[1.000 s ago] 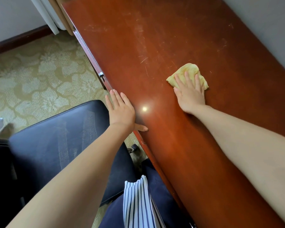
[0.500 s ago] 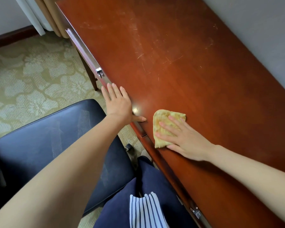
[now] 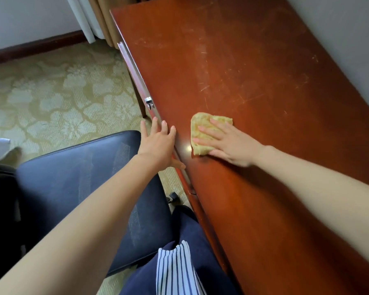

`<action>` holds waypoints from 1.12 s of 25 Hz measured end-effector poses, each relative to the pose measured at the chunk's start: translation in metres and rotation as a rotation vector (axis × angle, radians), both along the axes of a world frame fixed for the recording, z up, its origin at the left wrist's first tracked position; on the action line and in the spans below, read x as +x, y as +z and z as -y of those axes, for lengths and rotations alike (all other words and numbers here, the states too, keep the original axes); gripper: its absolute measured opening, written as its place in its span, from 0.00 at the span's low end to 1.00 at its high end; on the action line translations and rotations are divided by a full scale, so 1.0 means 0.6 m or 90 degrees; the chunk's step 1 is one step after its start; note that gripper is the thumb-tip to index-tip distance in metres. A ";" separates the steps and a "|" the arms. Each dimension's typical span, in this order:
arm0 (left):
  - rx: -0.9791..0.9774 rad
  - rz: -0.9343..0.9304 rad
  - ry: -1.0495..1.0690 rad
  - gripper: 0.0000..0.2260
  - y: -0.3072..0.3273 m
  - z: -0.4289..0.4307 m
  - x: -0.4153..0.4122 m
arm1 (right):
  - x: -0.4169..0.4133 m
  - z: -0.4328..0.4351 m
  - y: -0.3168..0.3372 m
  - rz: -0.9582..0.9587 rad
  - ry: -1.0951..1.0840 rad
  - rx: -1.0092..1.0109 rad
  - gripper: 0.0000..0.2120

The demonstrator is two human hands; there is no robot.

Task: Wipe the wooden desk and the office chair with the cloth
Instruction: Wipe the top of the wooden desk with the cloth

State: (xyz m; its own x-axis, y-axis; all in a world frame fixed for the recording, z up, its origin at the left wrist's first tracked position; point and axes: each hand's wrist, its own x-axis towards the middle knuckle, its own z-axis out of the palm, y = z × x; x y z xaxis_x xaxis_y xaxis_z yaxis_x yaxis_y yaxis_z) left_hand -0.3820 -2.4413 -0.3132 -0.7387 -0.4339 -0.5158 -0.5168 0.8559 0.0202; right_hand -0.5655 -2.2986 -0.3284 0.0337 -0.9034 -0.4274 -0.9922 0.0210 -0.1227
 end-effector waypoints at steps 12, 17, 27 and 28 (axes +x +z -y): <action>0.014 0.017 0.036 0.49 -0.006 -0.002 0.009 | 0.043 0.103 -0.027 0.018 -0.323 -0.121 0.22; 0.031 0.022 0.043 0.49 0.005 -0.002 0.007 | 0.101 -0.046 -0.016 0.021 -0.158 -0.134 0.21; -0.129 0.035 -0.052 0.44 0.054 0.019 -0.071 | 0.052 -0.163 -0.003 -0.023 0.145 -0.160 0.18; -0.128 0.044 -0.039 0.49 0.049 0.021 -0.077 | 0.040 -0.153 -0.003 -0.022 0.126 -0.157 0.19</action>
